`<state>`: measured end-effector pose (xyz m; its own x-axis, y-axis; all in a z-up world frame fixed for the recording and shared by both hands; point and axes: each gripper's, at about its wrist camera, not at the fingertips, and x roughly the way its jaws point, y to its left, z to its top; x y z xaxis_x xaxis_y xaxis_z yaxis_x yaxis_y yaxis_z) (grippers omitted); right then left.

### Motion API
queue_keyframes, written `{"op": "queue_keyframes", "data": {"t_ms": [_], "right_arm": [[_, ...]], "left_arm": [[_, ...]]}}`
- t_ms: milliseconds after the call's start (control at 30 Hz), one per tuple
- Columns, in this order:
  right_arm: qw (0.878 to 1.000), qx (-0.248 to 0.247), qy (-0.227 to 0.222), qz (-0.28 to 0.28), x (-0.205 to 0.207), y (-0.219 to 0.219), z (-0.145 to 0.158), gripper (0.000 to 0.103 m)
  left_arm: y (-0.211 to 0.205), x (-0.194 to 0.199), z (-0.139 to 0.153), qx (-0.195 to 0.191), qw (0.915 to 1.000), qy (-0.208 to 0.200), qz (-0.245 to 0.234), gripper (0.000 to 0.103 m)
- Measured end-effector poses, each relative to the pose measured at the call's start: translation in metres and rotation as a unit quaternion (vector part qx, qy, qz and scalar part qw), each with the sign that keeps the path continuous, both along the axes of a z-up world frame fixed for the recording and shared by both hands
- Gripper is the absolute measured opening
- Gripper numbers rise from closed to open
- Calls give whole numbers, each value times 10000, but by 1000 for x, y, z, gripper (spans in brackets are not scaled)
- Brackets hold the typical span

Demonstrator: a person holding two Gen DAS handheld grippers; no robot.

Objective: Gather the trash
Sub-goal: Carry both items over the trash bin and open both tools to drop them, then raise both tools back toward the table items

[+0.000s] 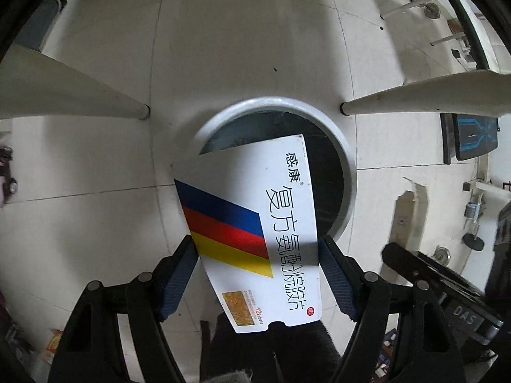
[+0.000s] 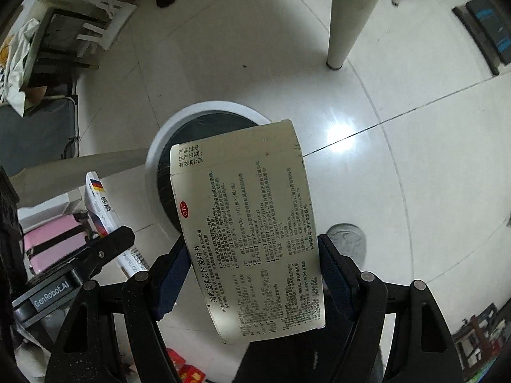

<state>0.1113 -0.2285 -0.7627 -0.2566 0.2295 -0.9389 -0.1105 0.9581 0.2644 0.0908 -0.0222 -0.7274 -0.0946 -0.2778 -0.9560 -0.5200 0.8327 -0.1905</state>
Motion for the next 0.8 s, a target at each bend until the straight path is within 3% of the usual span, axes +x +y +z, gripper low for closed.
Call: {"op": "queue_keyframes", "data": {"t_ms": [133,200,233,267,333,367,800], "right_arm": [[10000,55,17,16,5,9,-17,79],[9999,142,98,1,9,16,-23,79],[9996,235,164,16,9,17,-26,80],[9995,256,180,40,8,20,-25,81],[9994,271,145,126,7,24,-23,99],[9994,281,131,177,6,27,-22,101],[9953,-102,-334,900,-20,50,38,101]], "left_arm": [[4,-5,-5,-126,9999,71,12,78],[9,-9,-3,-124,9999,67,50,96],[13,-14,1,-91,9999,60,73,97],[16,-18,5,-38,9999,60,99,97],[23,-25,9,65,9998,72,148,97],[26,-29,13,153,9997,72,163,97],[30,-71,78,1111,9937,-30,128,97]]}}
